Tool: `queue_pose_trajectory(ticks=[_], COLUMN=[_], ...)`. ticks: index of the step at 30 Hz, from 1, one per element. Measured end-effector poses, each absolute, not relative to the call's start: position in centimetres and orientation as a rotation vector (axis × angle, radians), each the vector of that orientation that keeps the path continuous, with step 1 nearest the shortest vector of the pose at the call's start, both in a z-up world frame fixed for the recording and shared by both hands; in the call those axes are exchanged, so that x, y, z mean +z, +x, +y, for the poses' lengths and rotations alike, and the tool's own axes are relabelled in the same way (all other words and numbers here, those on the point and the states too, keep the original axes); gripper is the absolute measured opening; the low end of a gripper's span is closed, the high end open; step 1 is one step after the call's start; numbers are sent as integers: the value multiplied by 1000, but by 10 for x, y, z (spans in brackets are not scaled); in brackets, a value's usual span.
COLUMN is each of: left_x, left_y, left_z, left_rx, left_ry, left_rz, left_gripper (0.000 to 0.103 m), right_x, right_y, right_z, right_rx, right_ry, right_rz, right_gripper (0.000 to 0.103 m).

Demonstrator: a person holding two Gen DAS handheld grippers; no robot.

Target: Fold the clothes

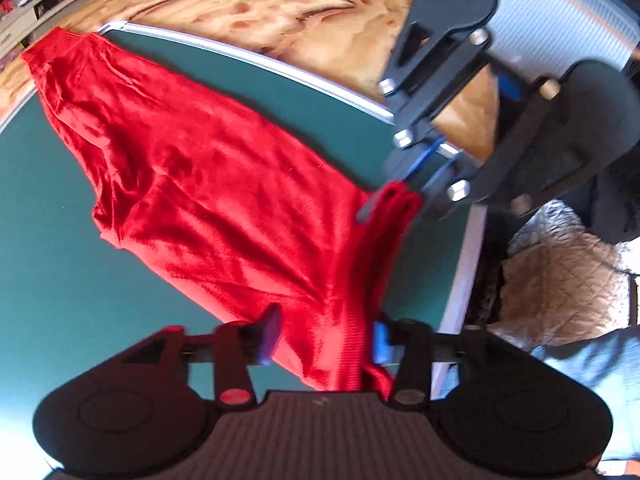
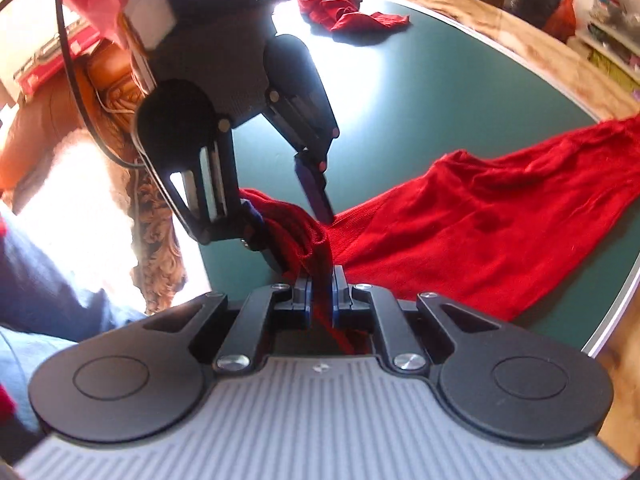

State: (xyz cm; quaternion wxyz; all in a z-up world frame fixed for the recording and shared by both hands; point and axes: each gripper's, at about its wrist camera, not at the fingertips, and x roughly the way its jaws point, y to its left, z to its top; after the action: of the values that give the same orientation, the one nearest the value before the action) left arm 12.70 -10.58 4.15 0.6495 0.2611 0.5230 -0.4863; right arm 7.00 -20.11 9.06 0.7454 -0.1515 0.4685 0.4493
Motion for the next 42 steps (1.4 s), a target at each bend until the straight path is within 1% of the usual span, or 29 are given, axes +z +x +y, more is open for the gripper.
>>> queue_pose_trajectory(ticks=[1, 2, 3, 6, 7, 9, 11, 17, 25, 36, 42], left_x=[42, 42, 43, 43, 42, 41, 43, 55, 78, 97, 114], left_y=[125, 124, 122, 115, 113, 112, 110, 94, 53, -14, -49], left_z=[-106, -106, -105, -107, -106, -101, -96, -82, -60, -24, -13], left_rx=[-1114, -1124, -1134, -1167, -1174, -1179, -1189, -1240, -1328, -1443, -1560], left_ry=[593, 592, 591, 645, 653, 645, 625, 632, 598, 447, 420], left_rz=[1180, 1171, 1163, 1143, 1145, 1156, 1157, 1154, 1221, 1385, 1435], left_gripper=[52, 47, 43, 42, 40, 18, 13, 11, 11, 11, 11], right_x=[92, 93, 93, 95, 95, 98, 100, 105, 119, 145, 163], right_y=[68, 66, 66, 68, 69, 66, 61, 37, -15, -85, -108], right_z=[-204, -207, -210, -219, -222, -227, -225, -211, -183, -153, -137], right_rx=[972, 954, 935, 861, 836, 800, 795, 805, 833, 863, 911], right_ry=[-309, -283, -246, -137, -104, -67, -77, -106, -122, -53, -36], right_rz=[1040, 1053, 1071, 1114, 1126, 1138, 1144, 1158, 1197, 1288, 1334], right_gripper=[11, 11, 11, 11, 11, 11, 11, 11, 12, 12, 12])
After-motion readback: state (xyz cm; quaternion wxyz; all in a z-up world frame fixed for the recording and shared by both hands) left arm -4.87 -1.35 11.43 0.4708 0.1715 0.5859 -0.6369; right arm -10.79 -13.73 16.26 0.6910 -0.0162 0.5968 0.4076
